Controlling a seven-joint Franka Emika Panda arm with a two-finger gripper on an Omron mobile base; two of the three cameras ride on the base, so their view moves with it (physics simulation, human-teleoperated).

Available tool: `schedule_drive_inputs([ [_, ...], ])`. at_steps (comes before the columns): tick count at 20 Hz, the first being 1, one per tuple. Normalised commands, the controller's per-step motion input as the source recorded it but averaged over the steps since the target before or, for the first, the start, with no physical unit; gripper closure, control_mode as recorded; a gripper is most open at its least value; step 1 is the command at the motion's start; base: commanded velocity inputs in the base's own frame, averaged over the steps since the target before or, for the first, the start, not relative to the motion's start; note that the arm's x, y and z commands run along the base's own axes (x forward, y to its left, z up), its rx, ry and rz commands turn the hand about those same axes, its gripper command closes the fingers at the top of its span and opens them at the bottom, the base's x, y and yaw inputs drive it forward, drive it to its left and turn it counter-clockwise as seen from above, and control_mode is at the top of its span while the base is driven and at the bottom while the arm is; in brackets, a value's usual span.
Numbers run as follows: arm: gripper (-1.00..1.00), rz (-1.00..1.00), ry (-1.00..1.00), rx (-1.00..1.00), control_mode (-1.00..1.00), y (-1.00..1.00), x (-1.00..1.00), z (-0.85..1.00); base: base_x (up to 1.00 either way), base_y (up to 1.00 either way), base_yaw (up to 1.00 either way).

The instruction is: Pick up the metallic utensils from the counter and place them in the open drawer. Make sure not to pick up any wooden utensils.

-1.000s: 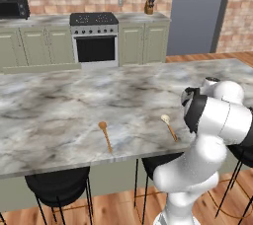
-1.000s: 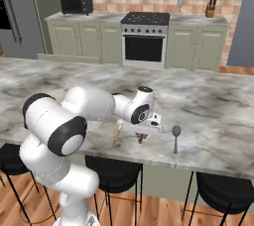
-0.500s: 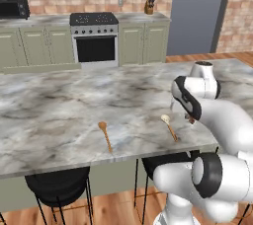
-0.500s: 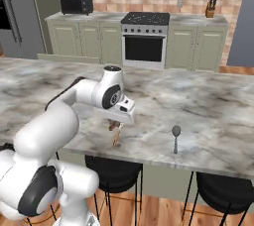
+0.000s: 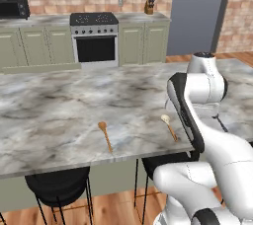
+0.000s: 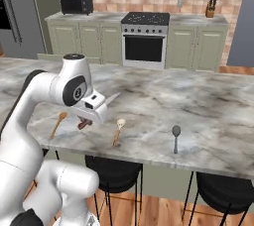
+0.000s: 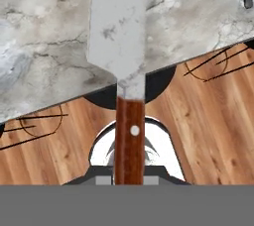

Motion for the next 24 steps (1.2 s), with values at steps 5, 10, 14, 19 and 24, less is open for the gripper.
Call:
schedule_drive_inputs([
  [5, 1.0, -0.04, -0.04, -0.02, -1.0, 0.05, -0.98, 0.02, 0.0, 0.0, 0.0],
  [10, 1.0, 0.0, -0.02, -0.01, -1.0, 0.1, -0.27, 0.0, 0.0, 0.0, 0.0],
  [14, 1.0, 0.0, 0.0, 0.0, -1.0, 0.0, 0.02, 0.0, 0.0, 0.0, 0.0],
  [19, 1.0, 0.0, 0.0, 0.0, -1.0, 0.0, 0.0, 0.0, 0.0, 0.0, 0.0],
  [24, 1.0, 0.0, 0.0, 0.0, -1.0, 0.0, 0.0, 0.0, 0.0, 0.0, 0.0],
])
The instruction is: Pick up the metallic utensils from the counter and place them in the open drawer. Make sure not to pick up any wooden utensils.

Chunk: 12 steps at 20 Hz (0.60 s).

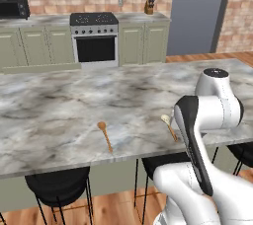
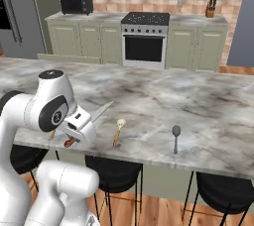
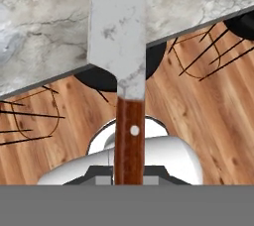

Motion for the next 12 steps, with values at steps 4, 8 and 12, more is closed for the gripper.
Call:
schedule_drive_inputs([
  [4, 1.0, -0.02, -0.01, 0.0, 1.0, -0.03, -0.05, 0.0, -0.28, -0.1, -0.14],
  [8, 1.0, 0.0, 0.0, 0.0, 1.0, 0.0, 0.0, 0.0, -0.5, -0.23, -0.31],
  [12, 1.0, 0.0, 0.0, 0.0, 1.0, 0.0, 0.0, 0.0, -0.56, -0.36, -0.42],
])
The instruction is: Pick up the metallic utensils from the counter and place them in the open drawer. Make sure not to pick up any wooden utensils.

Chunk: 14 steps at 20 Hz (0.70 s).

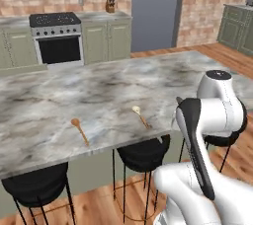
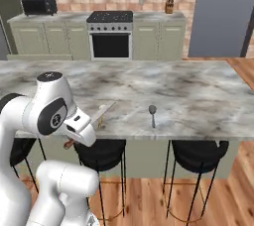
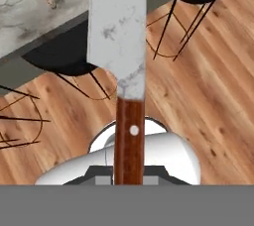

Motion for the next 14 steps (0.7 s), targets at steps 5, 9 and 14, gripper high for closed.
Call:
schedule_drive_inputs([
  [5, 1.0, 0.0, 0.0, 0.0, 1.0, 0.0, 0.0, 0.0, -0.14, -0.68, -0.55],
  [9, 1.0, 0.0, 0.0, 0.0, 1.0, 0.0, 0.0, 0.0, 0.0, -0.84, -0.61],
  [14, 1.0, 0.0, 0.0, 0.0, 1.0, 0.0, 0.0, 0.0, 0.0, -1.0, -0.52],
])
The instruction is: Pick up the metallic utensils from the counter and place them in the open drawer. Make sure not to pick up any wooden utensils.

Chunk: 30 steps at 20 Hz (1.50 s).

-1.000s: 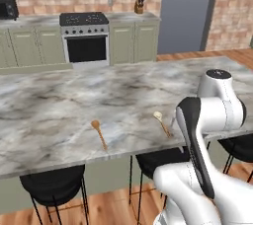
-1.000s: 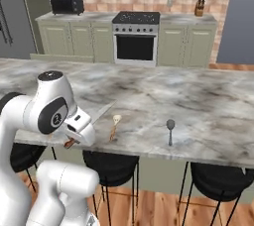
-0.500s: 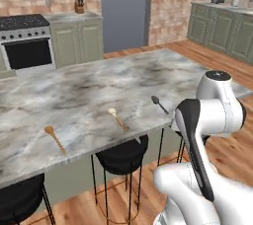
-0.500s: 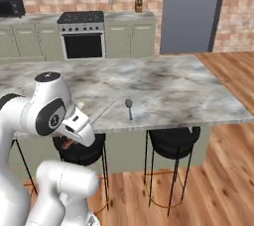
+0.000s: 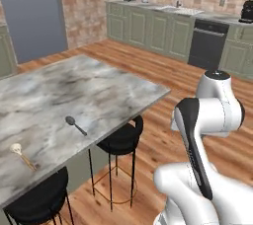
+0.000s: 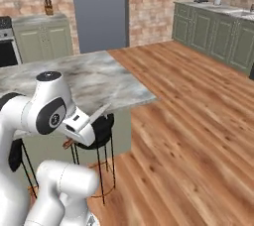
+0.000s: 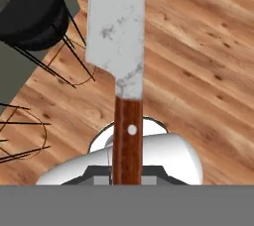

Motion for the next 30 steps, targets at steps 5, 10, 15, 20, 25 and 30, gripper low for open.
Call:
schedule_drive_inputs([
  [5, 1.0, 0.0, 0.0, 0.0, 1.0, 0.0, 0.0, 0.0, 0.0, -0.93, -0.47],
  [10, 1.0, 0.0, 0.0, 0.0, 1.0, 0.0, 0.0, 0.0, 0.07, -0.78, -0.29],
  [15, 1.0, 0.0, 0.0, 0.0, 1.0, 0.0, 0.0, 0.0, 0.81, -0.98, 0.0],
  [20, 1.0, 0.0, 0.0, 0.0, 1.0, 0.0, 0.0, 0.0, 1.0, -1.0, 0.27],
  [25, 1.0, 0.0, 0.0, 0.0, 1.0, 0.0, 0.0, 0.0, 1.0, -1.0, 0.38],
  [30, 1.0, 0.0, 0.0, 0.0, 1.0, 0.0, 0.0, 0.0, 1.0, -1.0, 0.39],
])
